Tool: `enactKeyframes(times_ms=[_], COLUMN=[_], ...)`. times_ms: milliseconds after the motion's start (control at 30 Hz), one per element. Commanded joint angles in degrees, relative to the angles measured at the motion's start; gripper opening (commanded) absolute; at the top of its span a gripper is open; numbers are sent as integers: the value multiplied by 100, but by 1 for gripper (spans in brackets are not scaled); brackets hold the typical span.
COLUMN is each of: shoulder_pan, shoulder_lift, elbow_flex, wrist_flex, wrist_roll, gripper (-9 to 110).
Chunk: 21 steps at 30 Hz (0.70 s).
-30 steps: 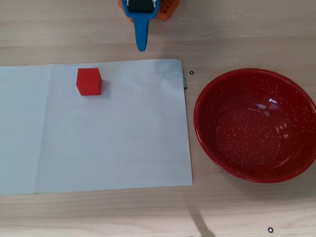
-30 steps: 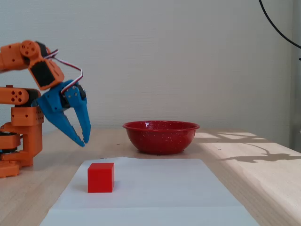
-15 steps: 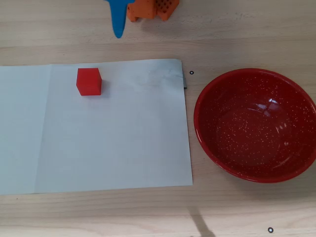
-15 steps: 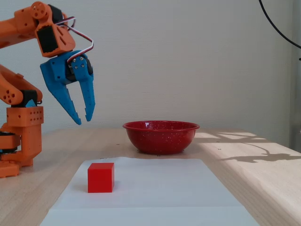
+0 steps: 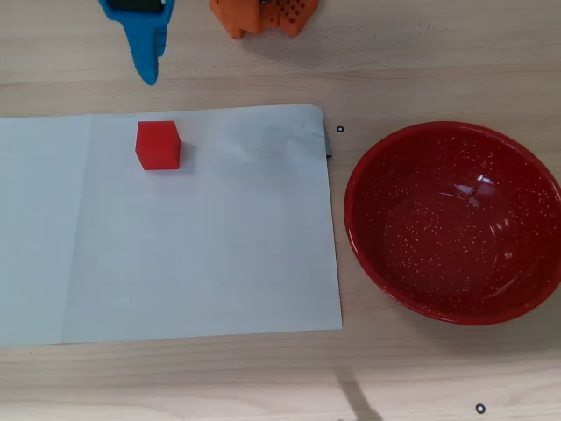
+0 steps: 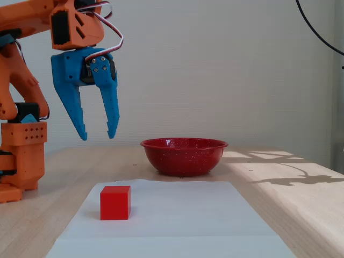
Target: Grasp the red cube and put it in the red bowl
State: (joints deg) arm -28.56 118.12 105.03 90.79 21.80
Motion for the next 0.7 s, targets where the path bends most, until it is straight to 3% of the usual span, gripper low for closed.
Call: enactKeyframes(times_ms=[0,167,300,667], shoulder_pan=[-158,-229,-229,-325], shoulder_lift=[9,-308,-571,-1327], elbow_flex=[-765,-888,-844,-729], wrist_flex=[193,325,114,-562], wrist_roll=[158,396,396,536], gripper=[27,45,52,57])
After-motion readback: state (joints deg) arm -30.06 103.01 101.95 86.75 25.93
